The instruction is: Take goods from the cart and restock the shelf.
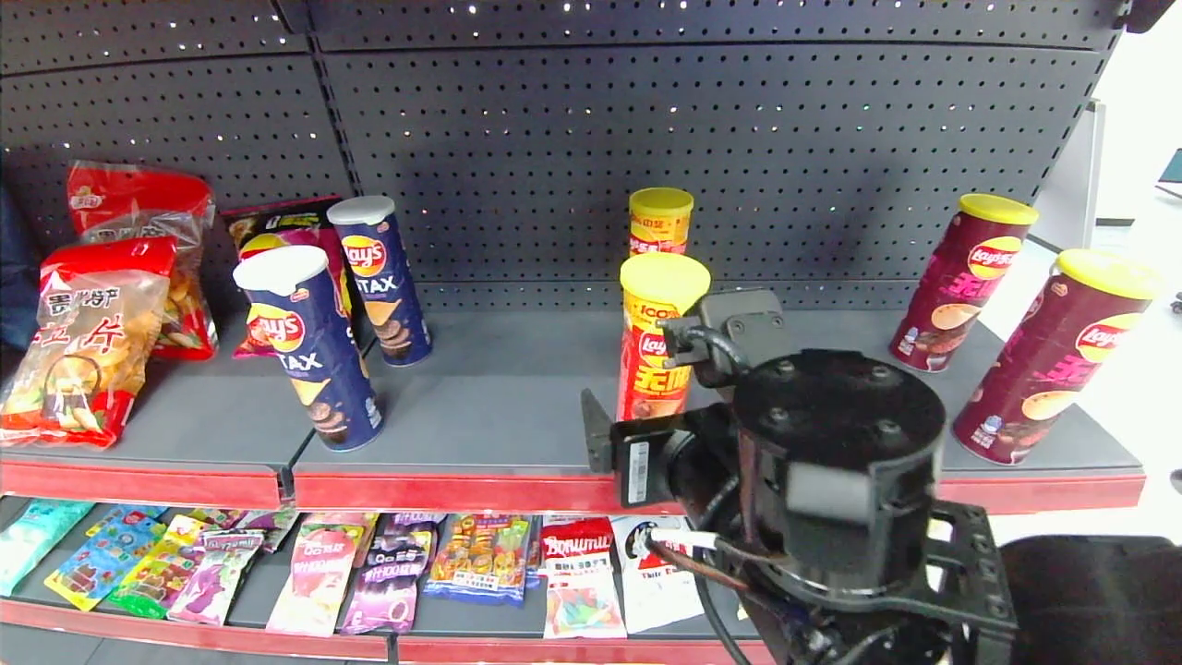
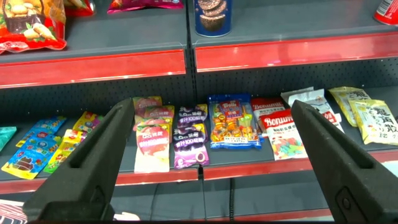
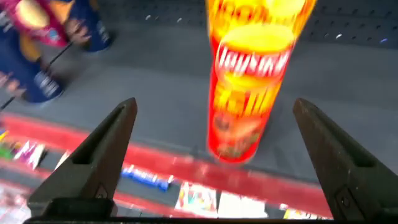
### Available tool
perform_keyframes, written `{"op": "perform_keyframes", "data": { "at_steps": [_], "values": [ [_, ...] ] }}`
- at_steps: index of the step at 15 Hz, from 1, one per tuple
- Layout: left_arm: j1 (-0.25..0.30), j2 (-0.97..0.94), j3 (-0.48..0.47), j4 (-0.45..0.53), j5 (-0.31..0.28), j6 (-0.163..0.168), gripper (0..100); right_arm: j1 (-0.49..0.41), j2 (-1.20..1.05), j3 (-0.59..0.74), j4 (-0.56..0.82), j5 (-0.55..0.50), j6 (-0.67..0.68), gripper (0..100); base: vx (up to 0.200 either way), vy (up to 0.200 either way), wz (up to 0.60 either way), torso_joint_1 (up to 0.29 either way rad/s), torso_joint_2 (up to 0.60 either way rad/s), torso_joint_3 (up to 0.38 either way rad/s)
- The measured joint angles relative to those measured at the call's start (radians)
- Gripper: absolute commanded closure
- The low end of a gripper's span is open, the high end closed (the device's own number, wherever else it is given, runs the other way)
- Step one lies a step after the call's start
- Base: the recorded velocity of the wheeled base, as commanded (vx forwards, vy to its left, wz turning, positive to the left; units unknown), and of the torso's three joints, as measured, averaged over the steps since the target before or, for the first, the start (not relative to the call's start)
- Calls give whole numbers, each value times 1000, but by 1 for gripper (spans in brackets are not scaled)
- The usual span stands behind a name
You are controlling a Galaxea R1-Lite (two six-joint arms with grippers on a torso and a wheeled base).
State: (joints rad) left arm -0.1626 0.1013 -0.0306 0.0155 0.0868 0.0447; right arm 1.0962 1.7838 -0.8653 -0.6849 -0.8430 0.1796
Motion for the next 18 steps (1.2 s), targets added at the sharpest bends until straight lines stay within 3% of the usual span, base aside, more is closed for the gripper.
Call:
{"op": "perform_keyframes", "data": {
  "at_steps": [2,5,8,10,14,18],
  "values": [
    [0,0,0,0,0,0,0,-4,-38,109,1,48,9,0,0,0,0,0,0,0],
    [0,0,0,0,0,0,0,-98,-104,242,0,257,-10,0,0,0,0,0,0,0],
    [0,0,0,0,0,0,0,-174,-179,274,-1,489,-106,0,0,0,0,0,0,0],
    [0,0,0,0,0,0,0,-192,-233,276,0,569,-189,0,0,0,0,0,0,0],
    [0,0,0,0,-6,0,0,-240,-331,229,4,569,-345,0,0,0,0,0,0,0],
    [0,0,0,0,-13,-1,0,-417,-493,239,49,554,-419,0,0,0,0,0,0,0]
  ]
}}
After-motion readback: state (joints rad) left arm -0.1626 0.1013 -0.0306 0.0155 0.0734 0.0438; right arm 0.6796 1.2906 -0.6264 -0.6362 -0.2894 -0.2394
